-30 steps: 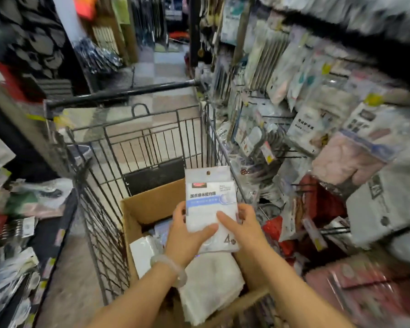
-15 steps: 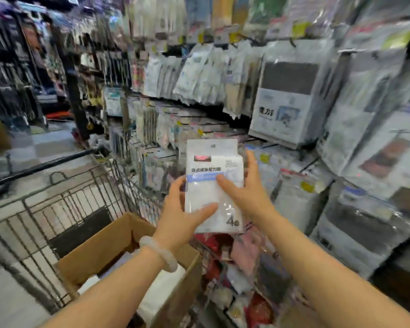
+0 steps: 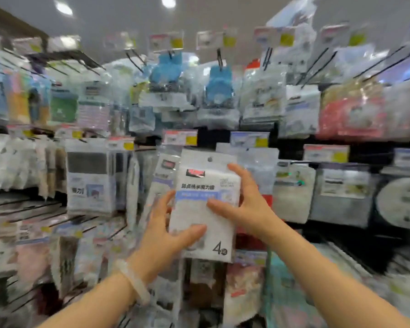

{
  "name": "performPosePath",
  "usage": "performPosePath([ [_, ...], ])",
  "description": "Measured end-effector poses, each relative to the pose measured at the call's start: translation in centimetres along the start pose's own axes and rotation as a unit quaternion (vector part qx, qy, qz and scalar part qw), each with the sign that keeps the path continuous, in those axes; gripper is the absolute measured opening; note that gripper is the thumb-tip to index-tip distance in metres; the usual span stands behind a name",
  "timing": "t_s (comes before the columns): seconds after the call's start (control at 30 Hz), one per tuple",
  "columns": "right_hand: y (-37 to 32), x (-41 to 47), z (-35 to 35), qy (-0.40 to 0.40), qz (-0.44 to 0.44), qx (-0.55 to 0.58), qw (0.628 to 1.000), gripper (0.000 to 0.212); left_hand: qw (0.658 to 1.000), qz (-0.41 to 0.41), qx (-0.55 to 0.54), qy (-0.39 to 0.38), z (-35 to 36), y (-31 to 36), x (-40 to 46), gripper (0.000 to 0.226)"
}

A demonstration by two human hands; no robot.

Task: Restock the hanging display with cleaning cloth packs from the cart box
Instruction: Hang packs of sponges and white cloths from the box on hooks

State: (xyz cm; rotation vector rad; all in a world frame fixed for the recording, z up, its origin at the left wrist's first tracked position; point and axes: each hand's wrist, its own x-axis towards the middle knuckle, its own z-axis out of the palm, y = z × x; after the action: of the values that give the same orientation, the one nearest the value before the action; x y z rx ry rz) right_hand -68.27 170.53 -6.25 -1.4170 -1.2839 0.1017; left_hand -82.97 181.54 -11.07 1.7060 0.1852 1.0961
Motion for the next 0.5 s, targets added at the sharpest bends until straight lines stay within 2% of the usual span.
performPosePath([
  [0.07,-1.4,-0.5,-6.4,0.033,-0.020,-0.013,0.999,0.074,0.999,0.041,-0.008,-0.029,5.7,2.3,1.8,0.071],
  [0.13,-3.2,-1.0,-12.7,0.063,-0.043,-0.023,0.997,0.070,0.995,0.075,-0.026,-0.056,11.1,4.7,3.6,0.074],
  [0.27,-6.1,-2.1,-23.5,0.110,-0.057,-0.030,0.992,0.076,0.988,0.124,-0.030,-0.087,20.7,9.1,6.3,0.082],
  [0.5,-6.2,-2.0,-34.4,0.137,-0.036,-0.051,0.989,0.075,0.977,0.146,-0.075,-0.138,31.6,11.7,9.8,0.061],
])
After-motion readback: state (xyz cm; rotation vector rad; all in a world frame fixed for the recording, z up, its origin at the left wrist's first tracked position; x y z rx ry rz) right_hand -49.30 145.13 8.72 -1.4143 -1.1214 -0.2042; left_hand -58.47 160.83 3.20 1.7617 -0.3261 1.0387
